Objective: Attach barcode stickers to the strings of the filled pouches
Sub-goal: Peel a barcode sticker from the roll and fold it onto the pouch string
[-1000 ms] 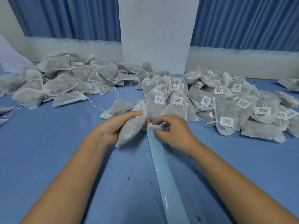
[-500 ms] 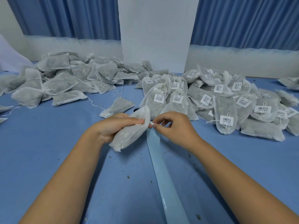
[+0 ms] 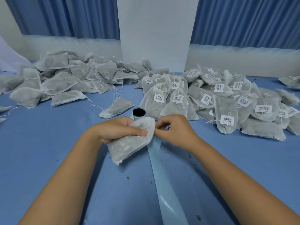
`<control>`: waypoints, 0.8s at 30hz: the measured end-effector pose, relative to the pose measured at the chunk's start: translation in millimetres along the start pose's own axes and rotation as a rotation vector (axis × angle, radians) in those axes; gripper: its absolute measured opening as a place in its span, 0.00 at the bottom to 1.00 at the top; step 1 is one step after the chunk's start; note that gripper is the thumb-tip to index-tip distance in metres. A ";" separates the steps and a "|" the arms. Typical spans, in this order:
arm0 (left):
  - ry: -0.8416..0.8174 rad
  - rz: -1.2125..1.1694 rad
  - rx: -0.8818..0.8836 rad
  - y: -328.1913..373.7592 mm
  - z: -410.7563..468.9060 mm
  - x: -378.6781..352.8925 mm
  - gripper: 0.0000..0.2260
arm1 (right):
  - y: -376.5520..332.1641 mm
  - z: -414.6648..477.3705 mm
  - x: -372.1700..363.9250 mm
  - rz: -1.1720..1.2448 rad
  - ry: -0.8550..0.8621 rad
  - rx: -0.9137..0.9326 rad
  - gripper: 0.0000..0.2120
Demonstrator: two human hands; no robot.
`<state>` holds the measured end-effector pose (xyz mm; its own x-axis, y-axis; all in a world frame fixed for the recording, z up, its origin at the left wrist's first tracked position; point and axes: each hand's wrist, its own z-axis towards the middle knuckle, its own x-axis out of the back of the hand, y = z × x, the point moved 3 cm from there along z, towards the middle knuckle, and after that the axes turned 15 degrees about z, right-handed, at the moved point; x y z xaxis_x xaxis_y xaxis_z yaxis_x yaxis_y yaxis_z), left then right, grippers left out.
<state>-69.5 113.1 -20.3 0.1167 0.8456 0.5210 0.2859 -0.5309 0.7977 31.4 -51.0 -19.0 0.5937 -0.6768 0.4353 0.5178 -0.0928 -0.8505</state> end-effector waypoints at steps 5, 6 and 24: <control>0.017 0.030 0.010 2.3 0.0 -0.9 0.07 | -2.9 0.2 0.4 -0.181 -0.078 0.120 0.05; 0.022 0.026 0.009 3.0 -0.4 -0.7 0.09 | -3.8 0.1 0.5 -0.221 -0.094 0.146 0.06; 0.073 -0.060 0.044 -2.0 1.7 3.3 0.26 | 20.8 11.6 10.7 0.426 0.272 -0.265 0.08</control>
<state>-68.1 117.0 -20.7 0.0293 0.8689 0.4942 0.3318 -0.4748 0.8152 55.8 -51.7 -28.6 0.5179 -0.8551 -0.0243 0.0746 0.0734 -0.9945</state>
